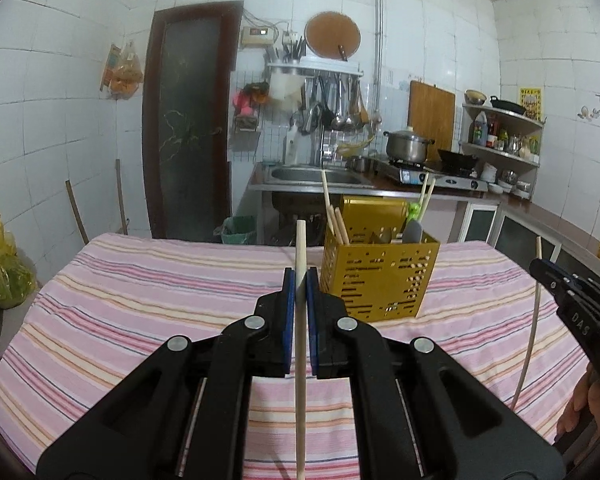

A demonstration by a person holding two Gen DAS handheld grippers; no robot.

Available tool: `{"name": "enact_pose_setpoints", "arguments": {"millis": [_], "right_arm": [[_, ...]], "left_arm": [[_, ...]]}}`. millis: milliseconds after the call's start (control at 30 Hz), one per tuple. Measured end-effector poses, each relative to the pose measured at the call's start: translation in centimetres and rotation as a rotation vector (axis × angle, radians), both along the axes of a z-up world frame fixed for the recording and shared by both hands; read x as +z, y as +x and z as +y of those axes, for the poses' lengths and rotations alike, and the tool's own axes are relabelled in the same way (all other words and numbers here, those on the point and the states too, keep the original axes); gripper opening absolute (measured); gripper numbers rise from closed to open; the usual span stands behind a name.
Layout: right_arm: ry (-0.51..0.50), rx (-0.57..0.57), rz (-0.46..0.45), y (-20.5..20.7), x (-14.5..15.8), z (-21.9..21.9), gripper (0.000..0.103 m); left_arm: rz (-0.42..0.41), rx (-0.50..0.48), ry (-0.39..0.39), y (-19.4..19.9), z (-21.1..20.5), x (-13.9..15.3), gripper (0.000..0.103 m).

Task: Organize utensils
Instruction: 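Carry both chopsticks up and lower them into the yellow holder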

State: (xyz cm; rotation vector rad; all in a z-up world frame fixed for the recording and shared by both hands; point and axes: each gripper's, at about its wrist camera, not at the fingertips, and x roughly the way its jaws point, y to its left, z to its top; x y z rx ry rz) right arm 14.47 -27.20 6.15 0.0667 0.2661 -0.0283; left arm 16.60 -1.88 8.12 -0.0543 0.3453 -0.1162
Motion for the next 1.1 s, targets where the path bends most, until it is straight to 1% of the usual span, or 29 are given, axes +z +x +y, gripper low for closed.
{"name": "enact_pose_setpoints", "arguments": {"millis": [300,467,567,667,767,900,1000,1100], "right_arm": [[-0.003,-0.002,-0.023,-0.1,1.1,0.0,0.006],[-0.006,0.001,-0.037,0.5,1.9,0.0,0.006],[0.003,0.007,-0.055,0.9,3.0,-0.1,0.006],[0.010,0.011,-0.088,1.7,4.7,-0.4,0.006],[0.005,0.011,-0.134,2.9,7.0,-0.4,0.006],[0.021,0.009,-0.182,5.4,9.6,-0.8,0.006],[0.028,0.008,-0.218,7.6,11.2,-1.1,0.006],[0.033,0.009,-0.247,10.0,12.1,-1.4,0.006]], "left_arm": [[-0.051,-0.019,-0.025,-0.7,-0.1,1.8,0.004],[-0.072,-0.034,-0.025,-0.8,-0.4,2.7,0.004],[-0.083,-0.046,-0.040,-0.4,-0.7,3.7,0.004],[-0.109,-0.057,-0.046,0.2,-1.3,5.1,0.004],[-0.158,-0.064,-0.048,1.5,-2.3,7.5,0.004],[-0.200,-0.064,-0.066,4.5,-3.7,10.0,0.004],[-0.240,-0.059,-0.076,6.9,-4.7,11.4,0.004],[-0.277,-0.050,-0.065,9.4,-6.0,12.1,0.004]]}}
